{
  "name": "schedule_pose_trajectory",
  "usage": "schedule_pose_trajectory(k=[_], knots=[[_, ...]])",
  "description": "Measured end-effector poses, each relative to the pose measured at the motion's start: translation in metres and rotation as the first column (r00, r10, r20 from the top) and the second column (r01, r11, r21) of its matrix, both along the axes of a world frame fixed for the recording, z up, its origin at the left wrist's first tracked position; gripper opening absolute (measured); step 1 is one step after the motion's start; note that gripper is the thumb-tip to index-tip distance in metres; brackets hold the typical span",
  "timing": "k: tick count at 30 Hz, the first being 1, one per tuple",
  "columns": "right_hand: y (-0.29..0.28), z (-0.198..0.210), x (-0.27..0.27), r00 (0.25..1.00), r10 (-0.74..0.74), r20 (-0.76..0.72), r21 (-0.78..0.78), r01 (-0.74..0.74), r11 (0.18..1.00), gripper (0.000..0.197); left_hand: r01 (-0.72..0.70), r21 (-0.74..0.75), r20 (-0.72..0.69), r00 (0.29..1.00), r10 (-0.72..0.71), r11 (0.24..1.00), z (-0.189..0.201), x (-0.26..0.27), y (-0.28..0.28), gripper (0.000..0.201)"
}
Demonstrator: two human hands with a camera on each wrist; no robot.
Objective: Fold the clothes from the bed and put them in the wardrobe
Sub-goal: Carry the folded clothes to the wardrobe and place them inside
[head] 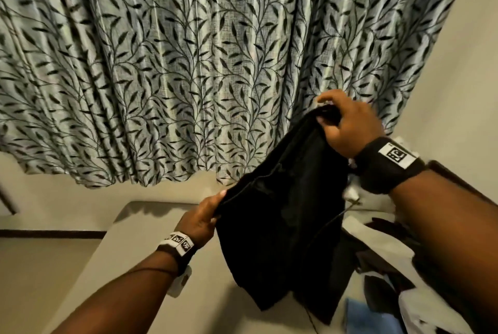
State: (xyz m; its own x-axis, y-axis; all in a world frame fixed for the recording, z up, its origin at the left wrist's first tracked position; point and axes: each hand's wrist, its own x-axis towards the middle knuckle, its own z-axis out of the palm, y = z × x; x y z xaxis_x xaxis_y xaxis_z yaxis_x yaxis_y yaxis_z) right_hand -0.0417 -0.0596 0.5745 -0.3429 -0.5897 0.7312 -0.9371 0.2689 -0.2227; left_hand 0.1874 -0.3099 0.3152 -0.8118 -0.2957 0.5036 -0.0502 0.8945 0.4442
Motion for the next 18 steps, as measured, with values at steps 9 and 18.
schedule_pose_trajectory(k=[9,18], knots=[[0.062,0.05,-0.081,0.938,-0.05,-0.343,0.663,0.279,0.695,0.034,-0.103,-0.587,-0.043,0.994,0.096,0.803,0.164,-0.016,-0.093,0.052],[0.075,0.093,-0.104,0.886,0.04,-0.462,0.573,0.263,0.776,0.058,-0.055,-0.869,-0.084,0.996,-0.037,0.491,0.316,-0.006,-0.12,0.044]])
